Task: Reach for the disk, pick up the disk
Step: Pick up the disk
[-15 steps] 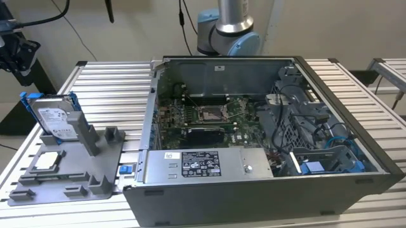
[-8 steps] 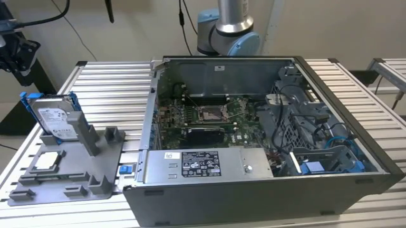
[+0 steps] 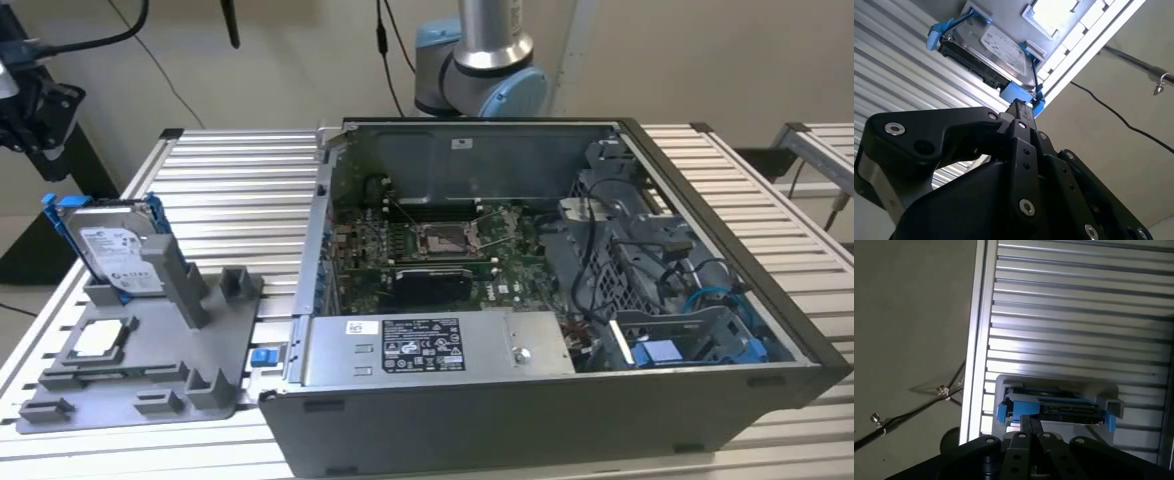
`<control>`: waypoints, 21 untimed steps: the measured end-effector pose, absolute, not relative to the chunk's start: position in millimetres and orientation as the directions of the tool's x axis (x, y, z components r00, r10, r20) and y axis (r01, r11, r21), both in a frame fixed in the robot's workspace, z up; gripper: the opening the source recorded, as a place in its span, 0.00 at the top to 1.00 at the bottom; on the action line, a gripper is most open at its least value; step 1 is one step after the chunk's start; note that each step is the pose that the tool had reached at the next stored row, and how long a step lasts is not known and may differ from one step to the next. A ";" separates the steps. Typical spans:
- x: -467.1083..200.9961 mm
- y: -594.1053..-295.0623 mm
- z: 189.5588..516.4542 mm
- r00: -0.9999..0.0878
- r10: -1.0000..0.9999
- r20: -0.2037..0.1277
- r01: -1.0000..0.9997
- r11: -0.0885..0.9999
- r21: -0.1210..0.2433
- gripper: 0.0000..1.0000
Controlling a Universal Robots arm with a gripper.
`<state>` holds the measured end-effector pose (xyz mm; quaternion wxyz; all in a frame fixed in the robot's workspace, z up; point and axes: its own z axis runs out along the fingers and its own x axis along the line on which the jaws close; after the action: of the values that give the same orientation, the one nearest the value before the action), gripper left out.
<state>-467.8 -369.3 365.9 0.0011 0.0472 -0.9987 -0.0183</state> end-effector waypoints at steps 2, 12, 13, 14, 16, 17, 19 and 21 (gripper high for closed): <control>-467.8 -369.3 365.9 -0.994 -0.114 0.001 -0.114 0.993 0.036 1.00; -467.8 -369.3 366.0 -0.976 -0.220 0.001 -0.220 0.975 0.031 1.00; -467.8 -369.3 366.0 -0.973 -0.231 0.002 -0.231 0.973 0.031 1.00; -467.8 -369.3 366.0 -0.970 -0.242 0.002 -0.242 0.970 0.030 1.00; -467.8 -369.3 365.9 -0.964 -0.265 0.002 -0.264 0.964 0.030 1.00; -467.8 -369.3 366.0 -0.961 -0.277 0.002 -0.277 0.960 0.029 1.00; -467.8 -369.3 365.9 -0.954 -0.299 0.002 -0.299 0.954 0.028 1.00; -467.7 -369.3 366.0 -0.946 -0.324 0.003 -0.324 0.946 0.027 1.00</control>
<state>-467.7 -369.3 366.0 0.0036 0.1641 -0.9864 -0.0130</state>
